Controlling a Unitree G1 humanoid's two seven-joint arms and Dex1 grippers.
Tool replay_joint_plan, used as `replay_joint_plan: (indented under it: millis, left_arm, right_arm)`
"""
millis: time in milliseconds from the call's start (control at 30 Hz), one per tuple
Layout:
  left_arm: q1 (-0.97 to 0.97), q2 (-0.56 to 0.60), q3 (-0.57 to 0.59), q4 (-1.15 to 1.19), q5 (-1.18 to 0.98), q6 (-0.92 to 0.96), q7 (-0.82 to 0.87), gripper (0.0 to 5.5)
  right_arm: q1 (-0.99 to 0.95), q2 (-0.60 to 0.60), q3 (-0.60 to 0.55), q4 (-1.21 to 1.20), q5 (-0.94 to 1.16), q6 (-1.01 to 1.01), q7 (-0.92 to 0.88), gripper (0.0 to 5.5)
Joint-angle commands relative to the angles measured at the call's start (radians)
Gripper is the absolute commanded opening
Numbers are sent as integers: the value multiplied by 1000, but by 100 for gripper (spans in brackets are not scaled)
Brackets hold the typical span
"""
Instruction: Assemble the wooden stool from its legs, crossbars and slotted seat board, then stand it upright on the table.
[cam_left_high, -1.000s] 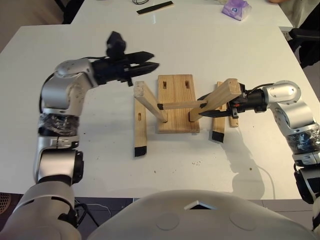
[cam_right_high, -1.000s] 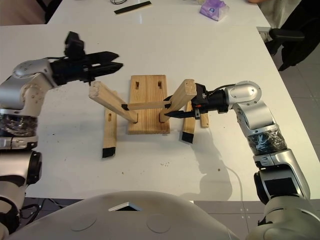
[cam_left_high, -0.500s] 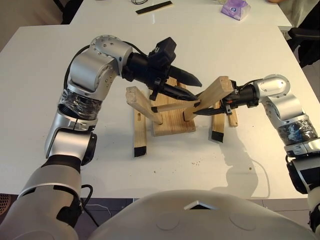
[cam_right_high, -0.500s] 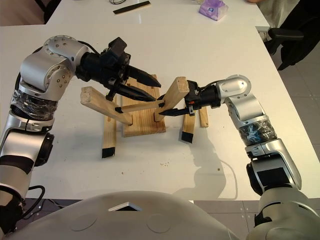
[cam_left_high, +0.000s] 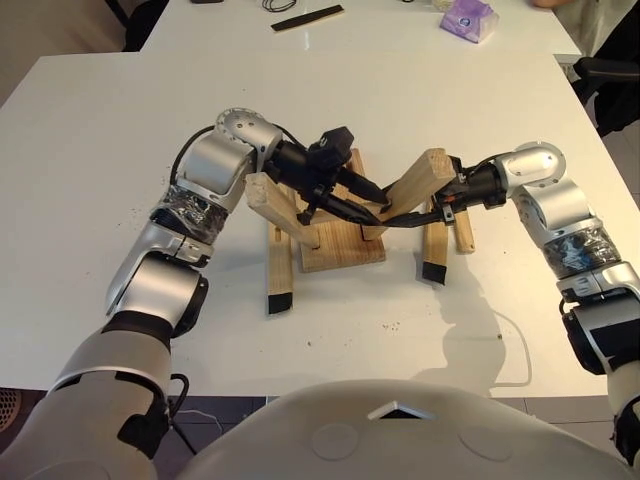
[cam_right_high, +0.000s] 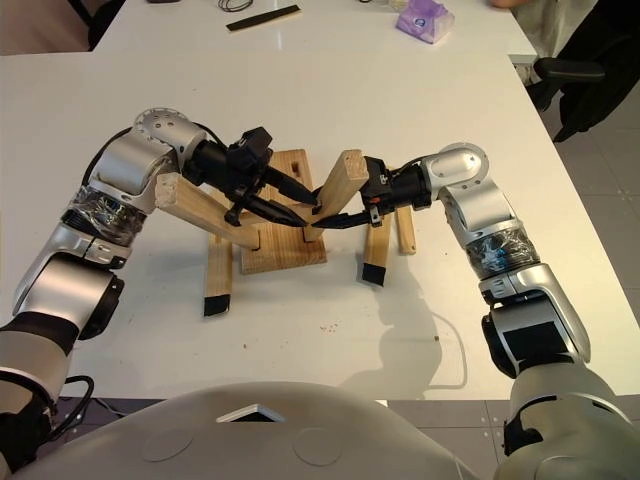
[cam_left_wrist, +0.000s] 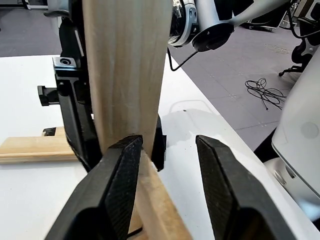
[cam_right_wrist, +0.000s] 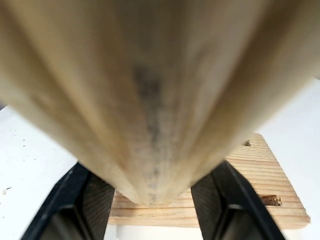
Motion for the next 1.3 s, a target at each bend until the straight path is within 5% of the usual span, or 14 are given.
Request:
replay_joint_plan:
  millis: [33, 233, 367, 467, 633, 733, 900, 1300]
  left_arm:
    - [24, -44, 116, 6, -46, 124, 138, 198]
    - [-152, 104, 492, -115, -248, 199, 277, 198]
    - [1, 335, 650, -125, -165, 132, 313, 198]
    - [360, 453, 645, -206, 22, -79, 271, 198]
    - [816, 414, 631, -441, 76, -182, 294, 198]
    - [895, 380, 603, -576, 45, -130, 340, 198]
    - [949, 365, 582, -673, 42, -105, 389, 277]
    - [850, 322, 480, -827, 41, -31, 523, 280]
  right_arm:
    - [57, 3, 131, 35, -215, 20, 4, 200]
    - [108, -29, 105, -29, -192, 54, -28, 200]
    - [121, -41, 104, -79, -179, 79, -38, 200]
    - [160, -71, 61, -125, -143, 106, -70, 200]
    - [212, -99, 11, -187, -109, 141, -109, 200]
    - [213, -103, 5, -206, -108, 154, -110, 200]
    - [193, -101, 4, -185, -108, 161, -100, 200]
    - [154, -95, 27, -158, -119, 172, -67, 200]
